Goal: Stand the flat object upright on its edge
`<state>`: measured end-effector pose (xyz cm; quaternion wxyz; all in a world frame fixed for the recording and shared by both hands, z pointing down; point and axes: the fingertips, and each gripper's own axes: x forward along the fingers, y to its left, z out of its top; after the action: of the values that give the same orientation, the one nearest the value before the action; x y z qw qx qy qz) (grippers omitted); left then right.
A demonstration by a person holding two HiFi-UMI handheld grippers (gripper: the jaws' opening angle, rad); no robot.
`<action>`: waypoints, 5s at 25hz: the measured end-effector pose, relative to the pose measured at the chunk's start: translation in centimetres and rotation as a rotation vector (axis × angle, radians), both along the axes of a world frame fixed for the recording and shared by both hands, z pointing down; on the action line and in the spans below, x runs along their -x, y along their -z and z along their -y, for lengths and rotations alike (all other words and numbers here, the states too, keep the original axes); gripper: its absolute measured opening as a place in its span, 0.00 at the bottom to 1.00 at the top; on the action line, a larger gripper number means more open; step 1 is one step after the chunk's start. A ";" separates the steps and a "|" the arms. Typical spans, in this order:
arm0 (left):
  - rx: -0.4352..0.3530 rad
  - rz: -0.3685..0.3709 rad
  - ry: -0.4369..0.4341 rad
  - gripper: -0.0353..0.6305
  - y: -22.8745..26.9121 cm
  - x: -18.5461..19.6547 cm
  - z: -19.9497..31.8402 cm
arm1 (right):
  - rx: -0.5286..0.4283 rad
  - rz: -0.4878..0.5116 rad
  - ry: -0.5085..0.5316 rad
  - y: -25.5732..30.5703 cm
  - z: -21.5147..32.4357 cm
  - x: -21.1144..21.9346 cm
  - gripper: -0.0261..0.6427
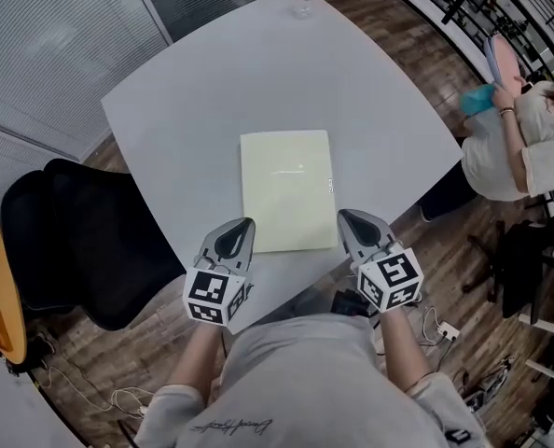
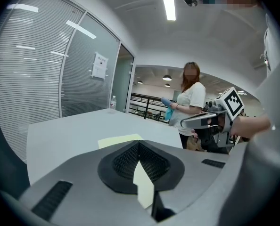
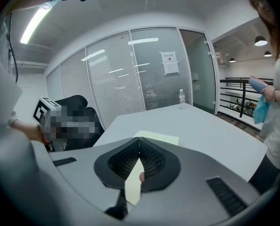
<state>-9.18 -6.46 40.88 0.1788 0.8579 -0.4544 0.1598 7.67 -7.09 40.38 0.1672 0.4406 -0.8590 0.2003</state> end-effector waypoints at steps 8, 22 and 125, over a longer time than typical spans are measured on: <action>0.044 0.011 0.016 0.07 -1.7 0.0 0.7 | 0.047 -0.009 0.003 -2.0 1.0 -0.9 0.08; 0.184 0.009 0.046 0.07 -6.9 1.6 2.5 | 0.158 -0.054 -0.012 -7.0 3.4 -1.8 0.08; 0.458 -0.234 0.001 0.44 -10.0 1.9 8.1 | 0.387 0.109 0.079 -10.4 9.7 -1.1 0.36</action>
<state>-11.12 -14.52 50.90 0.4197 0.8075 -0.3831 0.1582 8.73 -16.83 50.76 0.2098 0.3547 -0.8289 0.3783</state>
